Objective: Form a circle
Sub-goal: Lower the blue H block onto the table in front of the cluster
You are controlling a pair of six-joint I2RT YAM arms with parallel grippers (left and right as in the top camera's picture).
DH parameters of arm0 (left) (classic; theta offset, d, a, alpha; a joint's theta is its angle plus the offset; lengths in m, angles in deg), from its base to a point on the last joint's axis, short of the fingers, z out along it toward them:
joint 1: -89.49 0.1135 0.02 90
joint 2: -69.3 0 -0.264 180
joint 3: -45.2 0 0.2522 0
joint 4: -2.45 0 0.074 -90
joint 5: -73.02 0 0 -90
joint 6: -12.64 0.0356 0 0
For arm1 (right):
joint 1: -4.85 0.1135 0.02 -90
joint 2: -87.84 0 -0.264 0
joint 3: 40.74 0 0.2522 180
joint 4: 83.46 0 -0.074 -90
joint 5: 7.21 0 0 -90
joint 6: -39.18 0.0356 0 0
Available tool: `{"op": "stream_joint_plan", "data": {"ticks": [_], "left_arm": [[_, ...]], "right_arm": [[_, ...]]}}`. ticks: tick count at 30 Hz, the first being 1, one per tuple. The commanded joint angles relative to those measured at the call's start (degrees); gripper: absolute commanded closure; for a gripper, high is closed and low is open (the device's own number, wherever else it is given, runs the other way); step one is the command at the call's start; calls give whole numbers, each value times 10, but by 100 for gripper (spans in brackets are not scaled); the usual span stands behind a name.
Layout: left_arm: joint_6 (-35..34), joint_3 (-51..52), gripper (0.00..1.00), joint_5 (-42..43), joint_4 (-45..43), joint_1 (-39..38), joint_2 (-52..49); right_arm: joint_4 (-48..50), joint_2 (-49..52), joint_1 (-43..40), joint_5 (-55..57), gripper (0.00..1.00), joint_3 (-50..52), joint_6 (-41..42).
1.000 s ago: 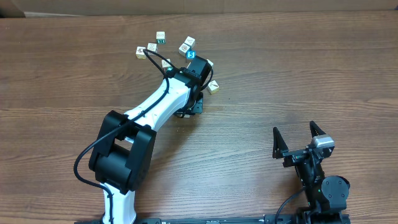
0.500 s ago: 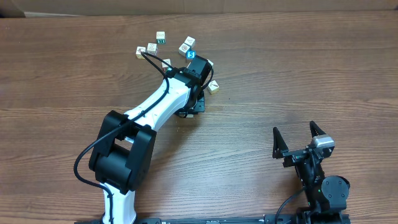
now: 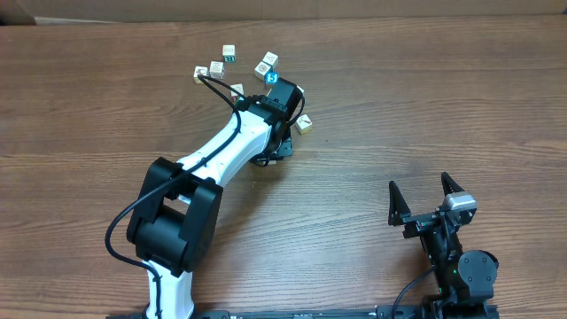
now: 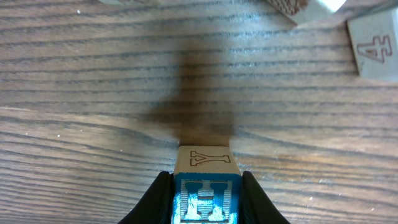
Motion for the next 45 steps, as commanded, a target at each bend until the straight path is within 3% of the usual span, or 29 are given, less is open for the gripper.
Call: {"op": "stream_joint_plan", "data": {"ticks": [1,14,29,45], "left_arm": [[-21,4,93,-14,-7,4,-10],[-19,4,93,-14,-15,4,-10],[37,4,94,-13,-13,4,-10],[240,4,96,7,59,26,-10]], "right_arm": [[3,-5,-1,4,0,6,-1],[3,-5,-1,4,0,6,-1],[3,-5,-1,4,0,6,-1],[3,-5,-1,4,0,6,-1]]}}
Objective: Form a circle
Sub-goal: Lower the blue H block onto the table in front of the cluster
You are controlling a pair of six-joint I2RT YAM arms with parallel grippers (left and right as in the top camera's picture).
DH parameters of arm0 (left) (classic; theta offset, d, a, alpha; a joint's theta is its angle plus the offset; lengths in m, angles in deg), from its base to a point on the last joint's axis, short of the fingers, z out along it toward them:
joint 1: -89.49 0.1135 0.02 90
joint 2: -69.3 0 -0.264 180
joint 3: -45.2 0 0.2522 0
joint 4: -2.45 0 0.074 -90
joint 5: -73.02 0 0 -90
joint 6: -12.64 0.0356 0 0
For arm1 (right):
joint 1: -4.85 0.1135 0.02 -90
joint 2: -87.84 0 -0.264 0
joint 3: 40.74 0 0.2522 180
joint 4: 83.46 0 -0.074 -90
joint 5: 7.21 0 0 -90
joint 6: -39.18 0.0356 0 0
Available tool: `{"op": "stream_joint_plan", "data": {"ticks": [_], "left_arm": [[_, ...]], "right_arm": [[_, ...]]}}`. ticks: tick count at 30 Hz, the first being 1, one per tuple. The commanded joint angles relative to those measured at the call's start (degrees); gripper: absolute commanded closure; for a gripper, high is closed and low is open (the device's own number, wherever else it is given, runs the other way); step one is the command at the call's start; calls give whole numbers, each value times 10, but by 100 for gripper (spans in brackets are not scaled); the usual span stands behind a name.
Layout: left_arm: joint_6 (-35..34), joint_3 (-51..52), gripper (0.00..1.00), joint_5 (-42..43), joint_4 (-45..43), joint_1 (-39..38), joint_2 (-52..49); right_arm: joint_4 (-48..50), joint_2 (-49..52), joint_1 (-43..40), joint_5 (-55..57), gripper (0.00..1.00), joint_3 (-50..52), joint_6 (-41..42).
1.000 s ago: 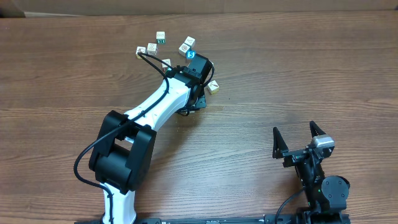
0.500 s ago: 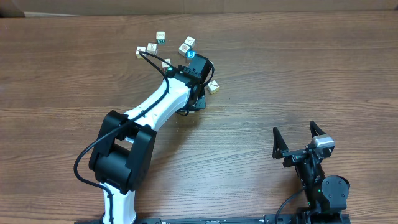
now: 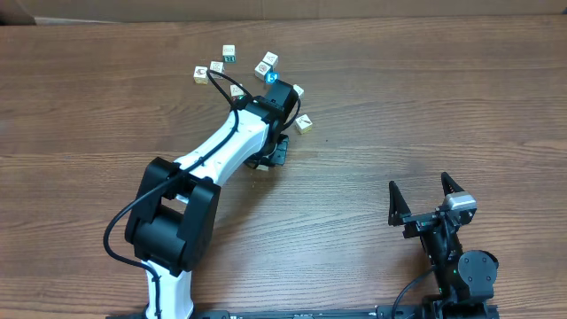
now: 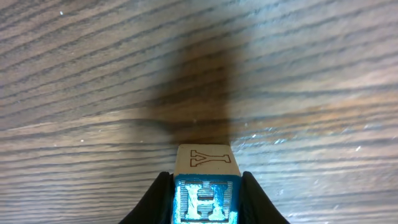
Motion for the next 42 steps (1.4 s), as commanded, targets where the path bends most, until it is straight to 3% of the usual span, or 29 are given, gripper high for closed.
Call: {"op": "stream_joint_plan", "data": {"ticks": [1,7,23,27,34,40,42], "left_arm": [[72,4,95,3,10,16,-10],[136,4,94,61,0,35,-10],[180,4,91,73,23,40,-10],[179,4,87,73,22,40,-10],[179,4,69,73,19,40,-10],[179,4,64,73,20,40,-10],[179,4,57,73,20,40,-10]], "right_arm": [[3,-5,-1,4,0,6,0],[3,-5,-1,4,0,6,0],[3,-5,-1,4,0,6,0],[3,-5,-1,4,0,6,0],[3,-5,-1,4,0,6,0],[3,-5,-1,4,0,6,0],[3,-5,-1,4,0,6,0]]}}
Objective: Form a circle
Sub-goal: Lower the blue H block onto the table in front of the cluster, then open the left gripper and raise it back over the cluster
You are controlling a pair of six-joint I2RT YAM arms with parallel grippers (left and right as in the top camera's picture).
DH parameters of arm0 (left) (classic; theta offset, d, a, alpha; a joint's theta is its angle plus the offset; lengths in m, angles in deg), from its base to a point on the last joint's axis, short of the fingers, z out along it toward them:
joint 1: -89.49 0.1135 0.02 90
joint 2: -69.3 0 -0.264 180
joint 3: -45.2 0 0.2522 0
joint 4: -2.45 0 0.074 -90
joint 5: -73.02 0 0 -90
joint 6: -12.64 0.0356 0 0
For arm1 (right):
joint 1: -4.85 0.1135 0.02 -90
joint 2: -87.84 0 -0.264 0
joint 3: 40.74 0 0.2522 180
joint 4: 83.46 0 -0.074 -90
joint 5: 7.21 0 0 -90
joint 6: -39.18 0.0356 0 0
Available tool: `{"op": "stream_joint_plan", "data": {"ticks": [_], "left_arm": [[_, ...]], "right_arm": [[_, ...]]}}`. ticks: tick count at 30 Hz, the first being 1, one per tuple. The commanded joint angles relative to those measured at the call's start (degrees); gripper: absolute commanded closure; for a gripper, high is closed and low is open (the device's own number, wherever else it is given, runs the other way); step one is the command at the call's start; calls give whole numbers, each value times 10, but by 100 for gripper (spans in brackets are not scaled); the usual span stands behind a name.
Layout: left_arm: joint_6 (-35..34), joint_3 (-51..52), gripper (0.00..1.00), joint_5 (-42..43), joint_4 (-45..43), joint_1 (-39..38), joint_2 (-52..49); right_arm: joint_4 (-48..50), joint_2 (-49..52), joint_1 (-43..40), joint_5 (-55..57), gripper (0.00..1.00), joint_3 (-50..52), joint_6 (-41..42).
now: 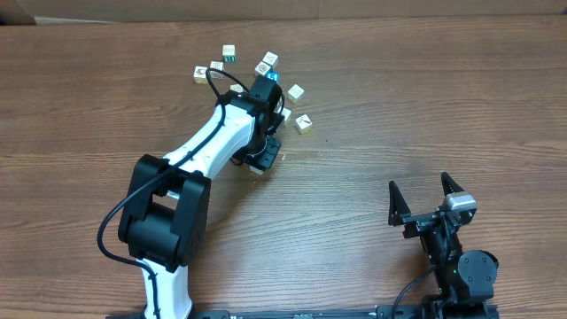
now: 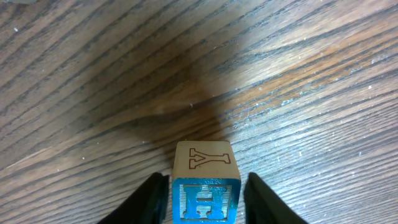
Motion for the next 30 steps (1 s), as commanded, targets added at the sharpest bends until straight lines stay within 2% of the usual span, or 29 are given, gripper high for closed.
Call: {"op": "stream_joint_plan", "data": {"ticks": [1,5,10,19,24,30], "left_arm": [[7,4,55,7,1,3,-10],[-9,4,51,7,0,3,-10],[-31,-18,53,9,11,7,-5],[-73,-215,45,6,63,26,-4],[-133,-299,43,-14,51,34,-4],[-249,-300,44,-64,41,37,-10]], "right_arm": [[3,-5,-1,4,0,6,0],[3,-5,-1,4,0,6,0],[3,-5,-1,4,0,6,0],[3,-5,-1,4,0,6,0],[3,-5,-1,4,0,6,0],[3,-5,-1,4,0,6,0]]}}
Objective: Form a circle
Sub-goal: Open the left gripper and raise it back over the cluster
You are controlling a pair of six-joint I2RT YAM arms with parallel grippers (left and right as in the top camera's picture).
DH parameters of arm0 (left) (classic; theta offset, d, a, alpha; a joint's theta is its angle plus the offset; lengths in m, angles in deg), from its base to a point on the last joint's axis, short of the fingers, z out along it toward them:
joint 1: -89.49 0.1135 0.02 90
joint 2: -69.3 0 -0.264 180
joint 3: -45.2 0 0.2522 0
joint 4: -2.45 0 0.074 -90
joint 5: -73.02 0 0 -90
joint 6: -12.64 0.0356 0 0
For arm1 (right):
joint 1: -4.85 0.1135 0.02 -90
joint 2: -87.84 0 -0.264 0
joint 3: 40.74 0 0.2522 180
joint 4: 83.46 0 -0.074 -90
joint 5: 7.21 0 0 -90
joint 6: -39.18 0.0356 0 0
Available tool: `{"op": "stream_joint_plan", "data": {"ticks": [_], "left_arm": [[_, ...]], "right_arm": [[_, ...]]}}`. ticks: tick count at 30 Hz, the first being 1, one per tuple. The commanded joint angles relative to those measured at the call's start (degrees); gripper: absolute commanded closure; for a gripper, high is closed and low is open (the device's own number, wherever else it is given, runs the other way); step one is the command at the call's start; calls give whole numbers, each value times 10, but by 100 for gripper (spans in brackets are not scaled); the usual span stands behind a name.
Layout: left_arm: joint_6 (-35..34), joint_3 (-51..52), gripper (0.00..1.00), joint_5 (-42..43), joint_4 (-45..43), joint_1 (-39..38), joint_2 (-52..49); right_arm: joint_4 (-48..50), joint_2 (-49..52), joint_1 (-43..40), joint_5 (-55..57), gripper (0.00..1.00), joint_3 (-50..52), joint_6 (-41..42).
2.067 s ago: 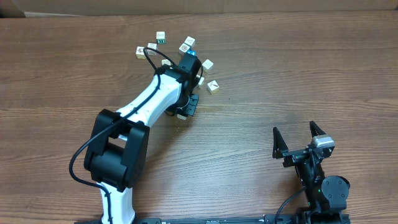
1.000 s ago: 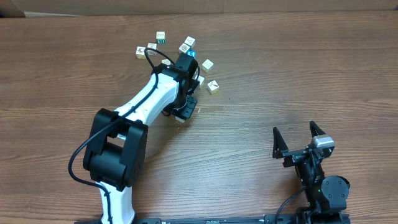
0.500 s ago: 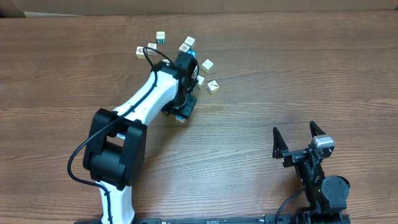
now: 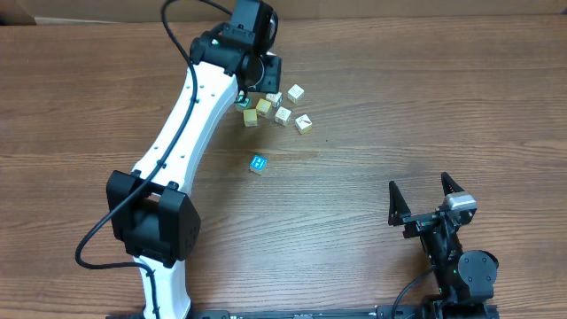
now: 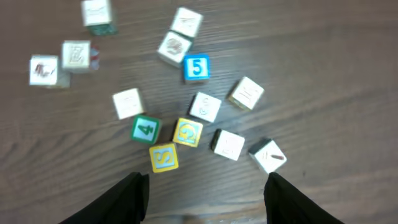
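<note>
Several small lettered and numbered cubes lie scattered on the table: a blue 5 (image 5: pixel 197 68), a green 4 (image 5: pixel 145 130), two yellow ones (image 5: pixel 188 133) and pale wooden ones (image 5: pixel 245 93). A blue H cube (image 4: pixel 258 163) sits alone, nearer than the cluster (image 4: pixel 283 114), and is out of the left wrist view. My left gripper (image 5: pixel 205 186) hangs open and empty high over the cluster, its arm (image 4: pixel 199 97) reaching to the far side. My right gripper (image 4: pixel 422 190) stands open at the near right, holding nothing.
The arm covers the cluster's left part in the overhead view. Three more cubes (image 5: pixel 76 55) lie further left in the left wrist view. The wooden table (image 4: pixel 425 89) stretches right of the cubes. The right arm's base (image 4: pixel 461 266) stands by the front edge.
My left gripper stood low with its jaws just apart round the blue H cube on the table. Now it is high over the far cluster, wide open, and the H cube lies alone.
My left gripper was shut on the blue H cube, just above the table near the cluster, and still held it at the second moment. Then the jaws stood open beside the cube. Now the gripper is high and the cube lies apart. The right arm stayed still.
</note>
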Motion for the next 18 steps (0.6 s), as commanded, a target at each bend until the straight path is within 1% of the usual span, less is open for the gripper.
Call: {"op": "stream_joint_plan", "data": {"ticks": [1,7,12,14,16,18], "left_arm": [[-88,2,44,-35,2,4,-5],[-124,24,45,-44,6,4,-32],[-124,24,48,-47,5,4,-79],[-124,24,51,-51,5,4,-96],[-123,24,58,-55,5,4,-115],[-120,24,61,-60,5,4,-129]], "right_arm": [[3,-5,-1,4,0,6,0],[3,-5,-1,4,0,6,0],[3,-5,-1,4,0,6,0],[3,-5,-1,4,0,6,0],[3,-5,-1,4,0,6,0],[3,-5,-1,4,0,6,0]]}}
